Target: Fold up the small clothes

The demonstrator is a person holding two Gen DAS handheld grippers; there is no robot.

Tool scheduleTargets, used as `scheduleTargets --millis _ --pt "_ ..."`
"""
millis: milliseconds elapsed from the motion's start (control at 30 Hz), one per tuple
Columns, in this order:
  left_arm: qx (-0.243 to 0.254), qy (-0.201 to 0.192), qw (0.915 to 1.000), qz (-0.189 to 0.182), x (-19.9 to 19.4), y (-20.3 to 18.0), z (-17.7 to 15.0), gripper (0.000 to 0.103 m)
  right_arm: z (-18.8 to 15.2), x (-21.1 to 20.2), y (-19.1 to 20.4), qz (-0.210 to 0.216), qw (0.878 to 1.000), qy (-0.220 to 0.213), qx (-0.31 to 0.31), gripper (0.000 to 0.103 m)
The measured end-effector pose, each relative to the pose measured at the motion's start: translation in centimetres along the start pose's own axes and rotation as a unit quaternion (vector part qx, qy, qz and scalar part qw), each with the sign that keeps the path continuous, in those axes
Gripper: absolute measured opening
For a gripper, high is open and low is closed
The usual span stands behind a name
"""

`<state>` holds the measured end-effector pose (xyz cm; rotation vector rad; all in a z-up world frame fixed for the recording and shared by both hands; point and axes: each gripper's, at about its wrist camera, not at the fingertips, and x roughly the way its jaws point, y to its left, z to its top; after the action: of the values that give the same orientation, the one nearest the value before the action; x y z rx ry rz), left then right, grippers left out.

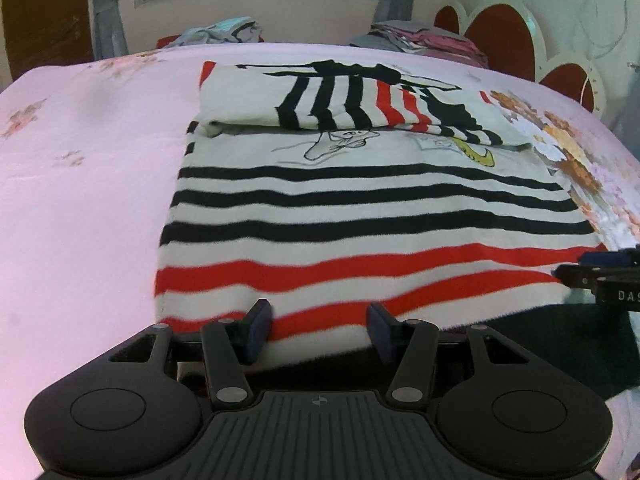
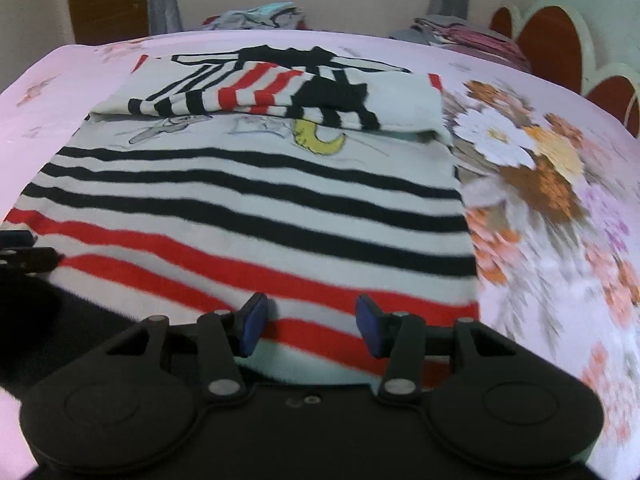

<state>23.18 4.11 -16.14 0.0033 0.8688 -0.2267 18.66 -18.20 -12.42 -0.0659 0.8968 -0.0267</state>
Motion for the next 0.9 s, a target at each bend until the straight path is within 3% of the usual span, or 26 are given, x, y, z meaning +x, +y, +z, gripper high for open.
scheduleTargets --millis 200,800,900 --pt "-0.007 0.002 0.9999 -0.009 -1.1 0.4 -1.6 0.053 -1.4 -1.2 0.8 -0.017 1.000 0.007 -0.009 0.048" --pt "-0.031 -0.005 0.9995 0.003 -4.5 3.1 -3.5 0.054 -5.4 -4.1 -4.2 -0.056 0.995 0.023 0.082 0.056" --pt "-0.047 -0.001 0.9989 0.009 -4.8 3.6 -3.8 0.062 -5.9 -4.2 -4.5 -0.056 0.994 0.025 0.088 0.057"
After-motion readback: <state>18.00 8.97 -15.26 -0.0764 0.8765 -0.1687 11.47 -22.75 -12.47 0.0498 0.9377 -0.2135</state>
